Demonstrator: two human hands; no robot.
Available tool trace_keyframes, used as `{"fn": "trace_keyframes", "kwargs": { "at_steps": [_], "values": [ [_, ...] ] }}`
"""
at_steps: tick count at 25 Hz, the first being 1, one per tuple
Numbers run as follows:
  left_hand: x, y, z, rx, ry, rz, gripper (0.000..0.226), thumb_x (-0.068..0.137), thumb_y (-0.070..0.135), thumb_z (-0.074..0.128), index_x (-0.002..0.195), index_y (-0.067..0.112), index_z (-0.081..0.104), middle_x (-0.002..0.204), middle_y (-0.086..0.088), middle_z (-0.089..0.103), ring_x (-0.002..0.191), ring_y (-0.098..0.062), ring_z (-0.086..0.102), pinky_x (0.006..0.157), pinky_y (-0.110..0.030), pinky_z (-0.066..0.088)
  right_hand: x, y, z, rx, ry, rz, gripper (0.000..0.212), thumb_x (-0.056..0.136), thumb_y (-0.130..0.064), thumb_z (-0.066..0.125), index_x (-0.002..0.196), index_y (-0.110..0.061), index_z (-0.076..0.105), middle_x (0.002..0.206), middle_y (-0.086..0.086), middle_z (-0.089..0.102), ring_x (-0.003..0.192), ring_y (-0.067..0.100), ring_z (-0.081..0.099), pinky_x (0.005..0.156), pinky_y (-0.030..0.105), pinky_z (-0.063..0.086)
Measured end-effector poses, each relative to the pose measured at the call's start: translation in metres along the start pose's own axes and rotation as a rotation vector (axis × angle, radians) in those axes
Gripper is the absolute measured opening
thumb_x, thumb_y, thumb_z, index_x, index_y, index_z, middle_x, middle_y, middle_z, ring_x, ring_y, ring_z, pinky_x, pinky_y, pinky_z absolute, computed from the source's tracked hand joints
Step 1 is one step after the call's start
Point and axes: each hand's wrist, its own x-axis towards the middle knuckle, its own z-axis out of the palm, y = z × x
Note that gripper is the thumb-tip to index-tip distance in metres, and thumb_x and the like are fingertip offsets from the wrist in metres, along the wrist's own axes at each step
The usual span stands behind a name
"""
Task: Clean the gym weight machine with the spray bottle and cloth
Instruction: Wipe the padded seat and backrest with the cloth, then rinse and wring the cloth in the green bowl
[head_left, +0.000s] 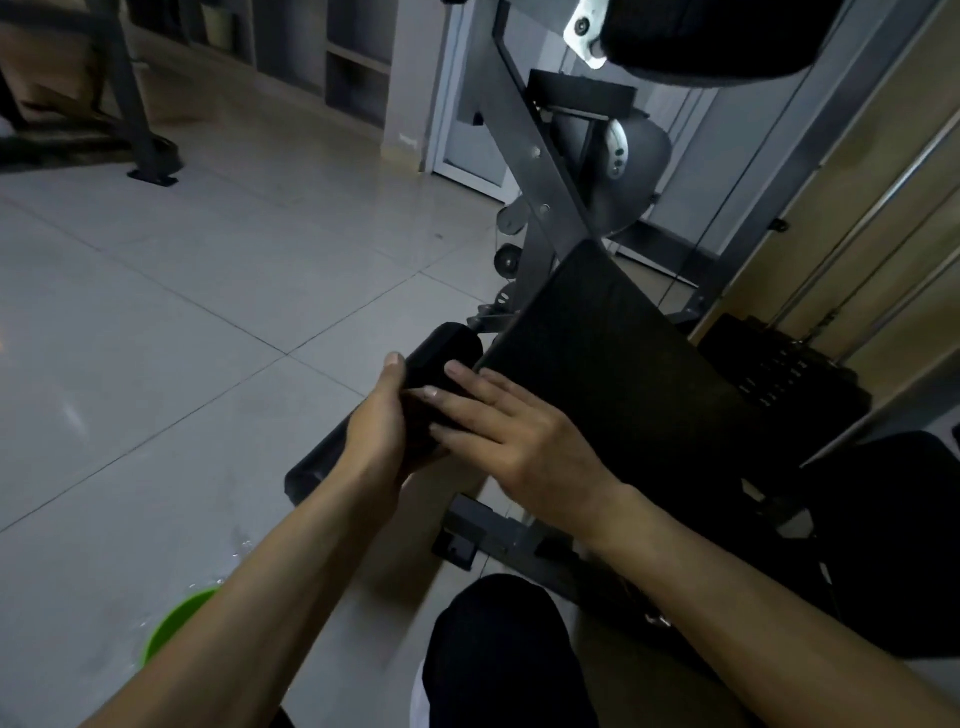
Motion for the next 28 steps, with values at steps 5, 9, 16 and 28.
{"fn": "trace_keyframes", "kwargs": {
  "at_steps": [5,9,16,28],
  "values": [
    [-0.005,0.004,-0.027,0.253,-0.088,0.059,0.036,0.105,0.041,0.047,0.12,0.019,0.072,0.113,0.006,0.076,0.109,-0.014,0.071,0.101,-0.038,0.051,-0.047,-0.011,-0.033,0.079,0.01,0.169,0.02,0.1,-0.004,0.061,0.113,-0.007,0.075,0.145,0.011,0.06,0.142,0.027,0.05,0.107,0.039,0.052],
    [-0.015,0.01,-0.08,0.134,-0.216,0.088,0.046,0.097,0.059,0.051,0.129,0.032,0.067,0.129,0.004,0.07,0.121,-0.022,0.066,0.11,-0.049,0.045,0.041,-0.058,-0.013,0.737,0.113,0.498,0.035,0.086,0.009,0.064,0.108,-0.018,0.073,0.131,-0.001,0.065,0.123,0.008,0.061,0.103,0.025,0.051],
    [-0.02,-0.02,-0.217,0.402,0.137,0.073,0.029,0.089,-0.008,0.069,0.115,0.004,0.072,0.099,-0.017,0.075,0.08,-0.024,0.072,0.069,-0.028,0.059,0.117,-0.099,0.142,1.343,-0.553,0.843,0.072,0.068,-0.013,0.081,0.134,-0.025,0.055,0.122,0.006,0.067,0.108,0.022,0.07,0.096,0.044,0.059],
    [-0.002,-0.09,-0.326,0.606,0.748,0.022,0.019,0.082,0.009,0.078,0.094,0.022,0.069,0.088,-0.003,0.075,0.074,-0.022,0.072,0.072,-0.044,0.061,0.124,-0.199,0.288,2.394,-0.595,1.618,0.034,0.099,-0.008,0.056,0.128,0.008,0.064,0.116,0.029,0.071,0.094,0.035,0.074,0.084,0.041,0.063]
  ]
}}
